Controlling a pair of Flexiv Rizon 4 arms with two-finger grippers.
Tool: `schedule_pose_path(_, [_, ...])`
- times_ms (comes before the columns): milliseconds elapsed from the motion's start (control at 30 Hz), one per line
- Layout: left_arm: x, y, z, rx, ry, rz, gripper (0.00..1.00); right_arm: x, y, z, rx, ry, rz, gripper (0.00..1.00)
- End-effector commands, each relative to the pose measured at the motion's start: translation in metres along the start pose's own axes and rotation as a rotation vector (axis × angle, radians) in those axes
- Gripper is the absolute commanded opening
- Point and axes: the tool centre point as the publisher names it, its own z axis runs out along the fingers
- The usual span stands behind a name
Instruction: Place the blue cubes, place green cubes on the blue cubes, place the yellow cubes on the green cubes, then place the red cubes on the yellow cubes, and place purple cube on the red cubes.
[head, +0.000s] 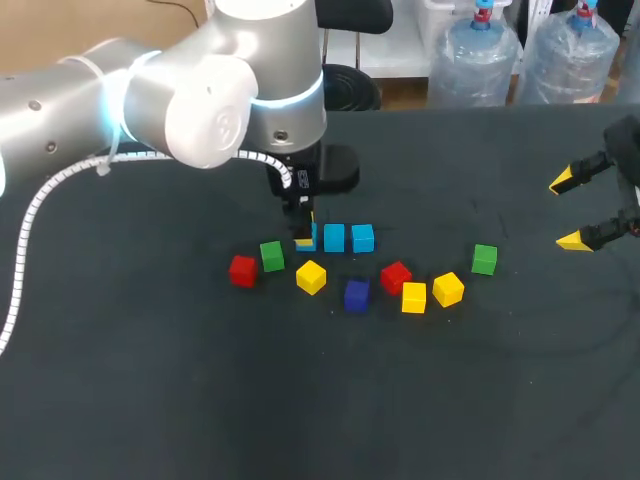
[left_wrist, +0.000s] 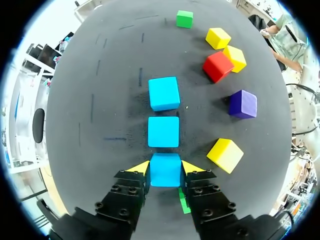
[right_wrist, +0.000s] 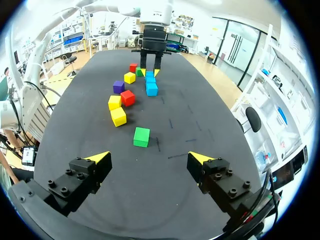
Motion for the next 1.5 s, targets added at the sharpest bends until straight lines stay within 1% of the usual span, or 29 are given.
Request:
schedule_pose_path(33, [0.0008, -0.0002, -0.0002, -0.001, -0.001, 0.0, 0.0, 0.0004, -0.0009, 0.0011, -0.001, -0.003, -0.001, 1.0])
schedule_pose_path(867, [0.0013, -0.0009, 0.001, 0.003, 0.004, 0.0, 0.0, 0.0004, -0.0009, 0.0011, -0.001, -0.003, -0.001, 1.0])
schedule_pose_path(933, [0.0012, -0.0008, 0.001, 0.003, 0.004, 0.001, 0.04, 0.0004, -0.0009, 0.0011, -0.001, -0.003, -0.001, 1.0])
schedule_pose_path(1000, [0.0011, -0.0007, 0.001, 0.003, 0.004, 0.002, 0.11, 0.0004, -0.0009, 0.0011, -0.001, -0.003, -0.001, 1.0])
schedule_pose_path(1233, [0.0006, -0.0005, 0.0012, 0.002, 0.005, 0.002, 0.18, 0.0004, -0.0009, 0.0011, -0.001, -0.003, -0.001, 1.0])
schedule_pose_path(1333, [0.0007, -0.0004, 0.0012, 0.002, 0.006, 0.001, 0.23, 0.0004, -0.0009, 0.0011, -0.001, -0.003, -0.001, 1.0])
schedule_pose_path(1367, [0.0007, -0.0003, 0.0011, 0.002, 0.006, 0.001, 0.29, 0.0004, -0.0009, 0.0011, -0.001, -0.003, -0.001, 1.0])
schedule_pose_path(1433, [0.0007, -0.0003, 0.0009, 0.003, 0.008, 0.001, 0.37, 0.0004, -0.0009, 0.0011, -0.001, -0.003, -0.001, 1.0])
schedule_pose_path(1467, [0.0006, -0.0003, 0.0009, 0.004, 0.01, 0.001, 0.44, 0.0004, -0.0009, 0.0011, -0.001, -0.003, -0.001, 1.0])
schedule_pose_path(1500, [0.0006, -0.0002, 0.0009, 0.005, 0.011, 0.001, 0.47, 0.0004, -0.0009, 0.0011, -0.001, -0.003, -0.001, 1.0])
